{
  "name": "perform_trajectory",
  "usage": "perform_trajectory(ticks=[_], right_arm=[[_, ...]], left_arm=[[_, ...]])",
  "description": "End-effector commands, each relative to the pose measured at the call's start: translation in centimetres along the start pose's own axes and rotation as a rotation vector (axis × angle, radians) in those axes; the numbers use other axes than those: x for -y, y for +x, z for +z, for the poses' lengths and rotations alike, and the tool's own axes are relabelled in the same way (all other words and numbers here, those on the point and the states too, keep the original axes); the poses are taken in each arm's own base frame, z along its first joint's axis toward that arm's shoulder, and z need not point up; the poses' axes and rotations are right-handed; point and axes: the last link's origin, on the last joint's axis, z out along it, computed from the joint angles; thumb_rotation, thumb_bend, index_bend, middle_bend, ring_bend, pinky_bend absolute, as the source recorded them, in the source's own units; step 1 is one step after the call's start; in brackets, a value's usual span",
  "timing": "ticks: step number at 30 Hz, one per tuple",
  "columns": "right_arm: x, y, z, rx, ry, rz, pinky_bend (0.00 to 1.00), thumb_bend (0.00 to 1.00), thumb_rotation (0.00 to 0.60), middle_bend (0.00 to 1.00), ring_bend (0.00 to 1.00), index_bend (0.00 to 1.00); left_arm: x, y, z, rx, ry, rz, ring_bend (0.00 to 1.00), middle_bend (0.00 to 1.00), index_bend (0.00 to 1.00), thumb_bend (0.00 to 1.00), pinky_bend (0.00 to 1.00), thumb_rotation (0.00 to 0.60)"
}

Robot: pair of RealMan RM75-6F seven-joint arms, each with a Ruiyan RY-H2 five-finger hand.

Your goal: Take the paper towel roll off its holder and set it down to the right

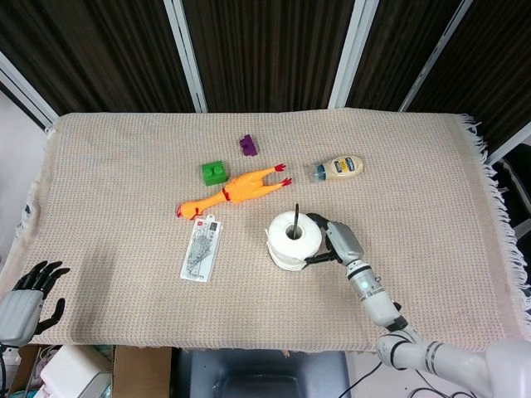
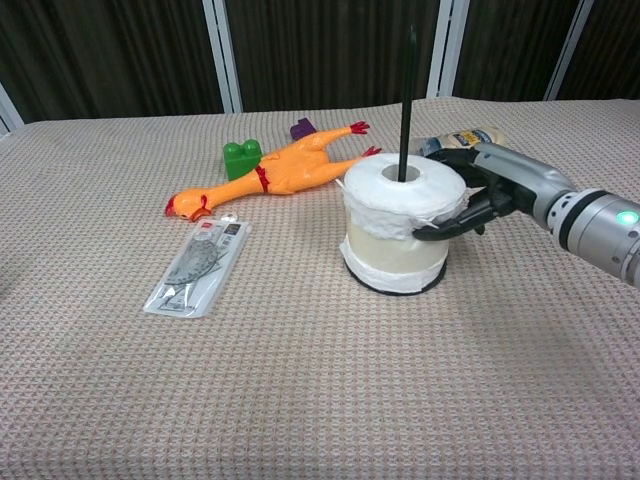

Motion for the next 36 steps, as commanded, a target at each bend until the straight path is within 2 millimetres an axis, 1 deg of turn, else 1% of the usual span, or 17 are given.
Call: perform_trajectory(ticks=[1, 4, 6, 10, 16, 20, 23, 26, 32, 36], right_arm=[[0.2, 0.1, -0.2, -0.013, 0.015, -0.007, 0.84, 0.24, 0.6, 0.58, 0.55, 0.64], [0.4, 0.2, -0.3, -0.023, 0.028, -0.011, 0.84, 0.25, 0.6, 0.59, 0.56, 0.67], [1.5, 1.1, -0.7, -0.06, 0.081, -0.02, 0.84, 0.26, 0.6, 0.59, 0.56, 0.68], [3.2, 2.3, -1.6, -0.086, 0.124, -0.002, 0.84, 0.26, 0.6, 0.59, 0.56, 0.68], [7.2, 4.8, -2.8, -0.142, 0.202, 0.023, 0.84, 0.26, 0.6, 0.59, 0.56, 0.67], [10.1, 6.9, -4.2, -0.19, 0.254, 0.02, 0.84, 0.26, 0.6, 0.59, 0.56, 0.67], [11.8, 8.6, -5.1, -0.234, 0.276, 0.029, 0.84, 0.26, 0.6, 0.59, 0.56, 0.67], [13.2, 10.2, -5.9, -0.273, 0.289, 0.035, 0.84, 0.26, 0.6, 0.59, 0.56, 0.67], [14.9, 13.4, -7.3, -0.353, 0.303, 0.064, 0.84, 0.26, 0.6, 0.59, 0.56, 0.66], [15.1, 15.1, -8.5, -0.393, 0.308, 0.069, 0.84, 0.26, 0.6, 0.59, 0.56, 0.66]], left_arm=[[0.0, 0.0, 0.0, 0.0, -0.001, 0.0, 0.07, 0.13, 0.21, 0.52, 0.23, 0.6], [-0.1, 0.0, 0.0, 0.0, -0.002, 0.001, 0.07, 0.13, 0.21, 0.52, 0.23, 0.6], [-0.3, 0.0, 0.1, 0.001, -0.008, 0.004, 0.07, 0.13, 0.21, 0.52, 0.23, 0.6], [-0.5, 0.1, 0.1, 0.001, -0.016, 0.011, 0.07, 0.13, 0.21, 0.52, 0.23, 0.6], [-1.1, 0.3, 0.2, 0.002, -0.032, 0.022, 0.07, 0.13, 0.21, 0.52, 0.23, 0.6], [-1.4, 0.2, 0.2, 0.004, -0.041, 0.027, 0.07, 0.13, 0.21, 0.52, 0.23, 0.6], [-1.6, 0.2, 0.2, 0.009, -0.044, 0.031, 0.07, 0.13, 0.21, 0.52, 0.23, 0.6], [-1.8, 0.0, 0.3, 0.015, -0.047, 0.033, 0.07, 0.13, 0.21, 0.52, 0.23, 0.6], [-2.0, -0.4, 0.4, 0.032, -0.052, 0.04, 0.07, 0.13, 0.21, 0.52, 0.23, 0.6], [-2.1, -0.5, 0.5, 0.034, -0.052, 0.043, 0.07, 0.13, 0.21, 0.52, 0.23, 0.6]])
